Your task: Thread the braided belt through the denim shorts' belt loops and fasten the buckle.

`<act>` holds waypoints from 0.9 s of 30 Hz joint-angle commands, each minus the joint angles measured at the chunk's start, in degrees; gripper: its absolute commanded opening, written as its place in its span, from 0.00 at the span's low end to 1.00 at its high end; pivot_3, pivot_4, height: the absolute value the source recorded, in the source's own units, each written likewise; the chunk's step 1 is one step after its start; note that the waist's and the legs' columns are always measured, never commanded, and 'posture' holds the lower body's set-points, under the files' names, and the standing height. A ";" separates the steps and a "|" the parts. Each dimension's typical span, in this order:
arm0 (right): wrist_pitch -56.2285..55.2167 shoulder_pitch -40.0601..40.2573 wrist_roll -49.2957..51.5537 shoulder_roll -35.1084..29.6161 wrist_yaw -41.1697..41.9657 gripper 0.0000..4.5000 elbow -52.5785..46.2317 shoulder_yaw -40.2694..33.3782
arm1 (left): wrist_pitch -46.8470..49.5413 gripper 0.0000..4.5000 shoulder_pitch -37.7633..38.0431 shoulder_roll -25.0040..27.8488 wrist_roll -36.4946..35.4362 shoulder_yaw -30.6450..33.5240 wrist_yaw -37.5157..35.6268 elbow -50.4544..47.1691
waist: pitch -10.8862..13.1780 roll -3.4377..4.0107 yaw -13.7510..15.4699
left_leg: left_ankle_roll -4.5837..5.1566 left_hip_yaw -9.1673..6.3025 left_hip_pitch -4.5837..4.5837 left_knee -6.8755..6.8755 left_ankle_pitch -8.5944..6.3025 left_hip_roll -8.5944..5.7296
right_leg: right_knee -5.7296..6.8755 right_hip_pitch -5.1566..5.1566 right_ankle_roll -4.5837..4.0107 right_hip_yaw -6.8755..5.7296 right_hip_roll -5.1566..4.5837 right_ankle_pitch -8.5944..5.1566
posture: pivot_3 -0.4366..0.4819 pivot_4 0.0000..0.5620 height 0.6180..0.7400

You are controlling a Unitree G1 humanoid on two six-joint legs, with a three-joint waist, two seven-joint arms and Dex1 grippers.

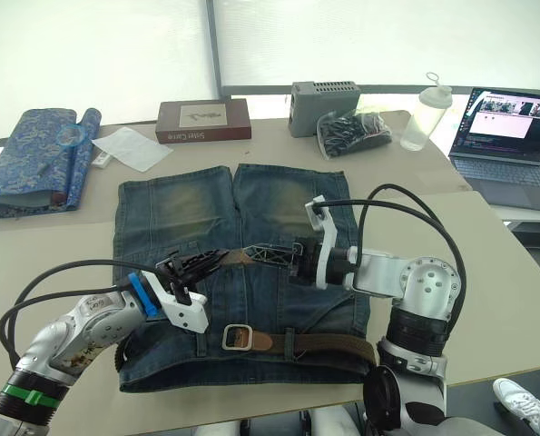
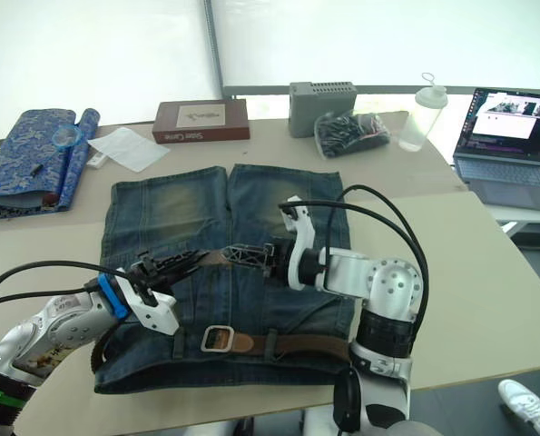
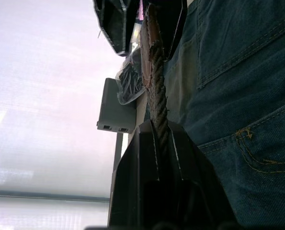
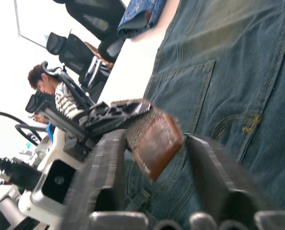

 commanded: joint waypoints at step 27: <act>-9.23 -4.09 -0.92 0.48 3.60 0.00 3.49 4.81 | 85.86 0.99 15.48 17.46 -139.65 28.40 -11.03 -12.13 | 0.06 0.19 -1.96 | 0.05 -0.05 0.15 0.07 -0.02 0.05 | 0.26 0.00 0.12 -0.01 0.06 -0.10 | 0.48 0.27 1.00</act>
